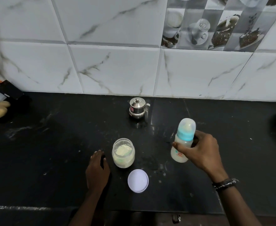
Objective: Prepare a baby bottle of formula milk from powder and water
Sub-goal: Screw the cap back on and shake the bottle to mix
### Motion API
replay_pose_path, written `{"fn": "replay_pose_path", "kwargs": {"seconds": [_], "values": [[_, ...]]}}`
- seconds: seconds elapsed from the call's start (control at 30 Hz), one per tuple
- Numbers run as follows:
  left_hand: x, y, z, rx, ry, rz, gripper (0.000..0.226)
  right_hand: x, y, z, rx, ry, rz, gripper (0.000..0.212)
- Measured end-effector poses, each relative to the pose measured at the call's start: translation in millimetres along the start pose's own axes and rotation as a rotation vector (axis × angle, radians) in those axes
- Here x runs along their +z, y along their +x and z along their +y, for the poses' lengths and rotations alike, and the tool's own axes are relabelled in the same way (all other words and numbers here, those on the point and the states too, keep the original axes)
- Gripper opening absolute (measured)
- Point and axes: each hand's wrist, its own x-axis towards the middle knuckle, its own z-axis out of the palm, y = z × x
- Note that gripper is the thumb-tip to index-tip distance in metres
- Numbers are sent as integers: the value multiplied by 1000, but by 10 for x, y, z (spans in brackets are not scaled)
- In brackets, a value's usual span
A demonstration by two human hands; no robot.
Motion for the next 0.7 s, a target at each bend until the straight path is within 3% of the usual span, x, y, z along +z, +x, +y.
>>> {"fn": "replay_pose_path", "kwargs": {"seconds": [0.13, 0.3, 0.37, 0.43, 0.5, 0.57, 0.63, 0.7], "values": [[3, 0, 3, -19, -11, -1, 34, -28, -17, 43, -34, 82, -81, 42], [1, -1, 9, -9, -7, 2, 34, -16, -10, 18, 39, 50, -15, 35], [0, 0, 6, 5, -7, 4, 34, -9, -13, 102, -100, -29, -43, 43], [7, 2, 0, 13, -10, 5, 34, -1, -23, 89, -57, 80, -69, 47], [10, 2, -4, 2, -11, 3, 35, 25, -9, 72, -31, 22, 15, 38], [12, -2, -6, -4, -13, 3, 35, 0, -15, 23, 90, 161, -9, 34], [9, 0, -8, -2, -15, 5, 35, 30, -36, 48, -56, 31, 6, 35], [12, 0, 0, 0, -11, 1, 34, 35, -50, 45, -70, 73, 16, 33]]}}
